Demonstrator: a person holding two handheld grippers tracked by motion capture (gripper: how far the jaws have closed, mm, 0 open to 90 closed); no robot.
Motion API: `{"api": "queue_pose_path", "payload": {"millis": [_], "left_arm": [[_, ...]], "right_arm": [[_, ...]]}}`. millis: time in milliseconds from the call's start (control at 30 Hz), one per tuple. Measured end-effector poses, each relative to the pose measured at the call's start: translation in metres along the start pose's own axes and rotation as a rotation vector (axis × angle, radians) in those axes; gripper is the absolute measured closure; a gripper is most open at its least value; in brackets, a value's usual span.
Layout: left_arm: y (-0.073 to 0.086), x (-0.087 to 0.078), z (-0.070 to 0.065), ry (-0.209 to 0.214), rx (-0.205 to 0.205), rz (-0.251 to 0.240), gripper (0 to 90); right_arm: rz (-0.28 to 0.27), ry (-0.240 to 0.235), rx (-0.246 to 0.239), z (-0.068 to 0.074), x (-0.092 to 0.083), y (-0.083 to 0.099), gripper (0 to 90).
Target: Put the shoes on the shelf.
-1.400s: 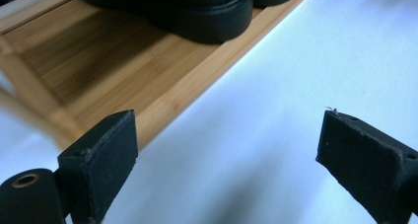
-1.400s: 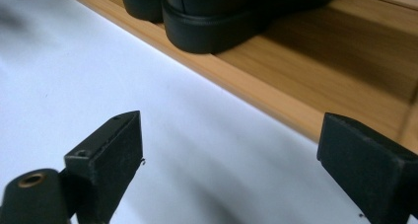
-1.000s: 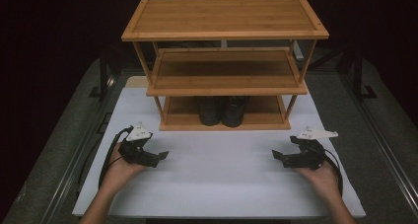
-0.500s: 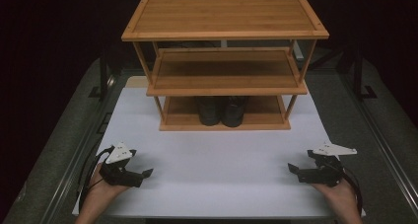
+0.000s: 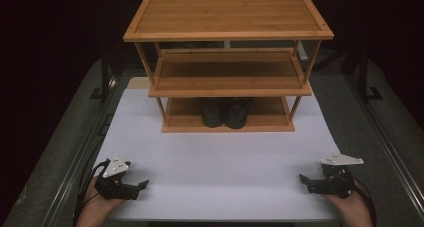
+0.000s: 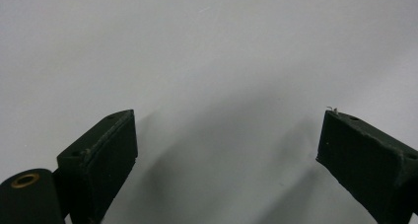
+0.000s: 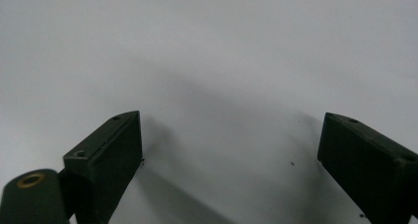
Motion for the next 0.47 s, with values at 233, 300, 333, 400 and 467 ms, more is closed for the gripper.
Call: {"api": "queue_pose_path", "payload": {"millis": [233,300,333,400,467], "left_arm": [[0.0077,0.0072,-0.0008,0.031,-0.029,0.027,1.2],[0.0078,0.0073,-0.0009,0.03,-0.027,0.027,1.0],[0.0079,0.0073,-0.0009,0.03,-0.028,0.027,1.0],[0.0078,0.0075,-0.0009,0.031,-0.03,0.027,1.0],[0.0078,0.0074,-0.001,0.031,-0.029,0.027,1.0]], "right_arm": [[-0.031,-0.009,0.006,-0.0009,0.0009,0.0029,9.0],[-0.03,-0.011,0.008,-0.001,0.0009,0.0031,9.0],[-0.031,-0.011,0.009,-0.0009,0.0009,0.0031,9.0],[-0.032,-0.01,0.008,-0.0009,0.0008,0.0034,9.0],[-0.032,-0.009,0.007,-0.0009,0.0007,0.0034,9.0]]}}
Point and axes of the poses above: each handheld gripper's, and its own axes: x roughly forward along the jaws, y roughly out of its underside, z roughly to its left, the point moved 9 cm from there along x, roughly forward along the jaws, and after that the axes turned 13 degrees about -y, right-handed, at the moved point
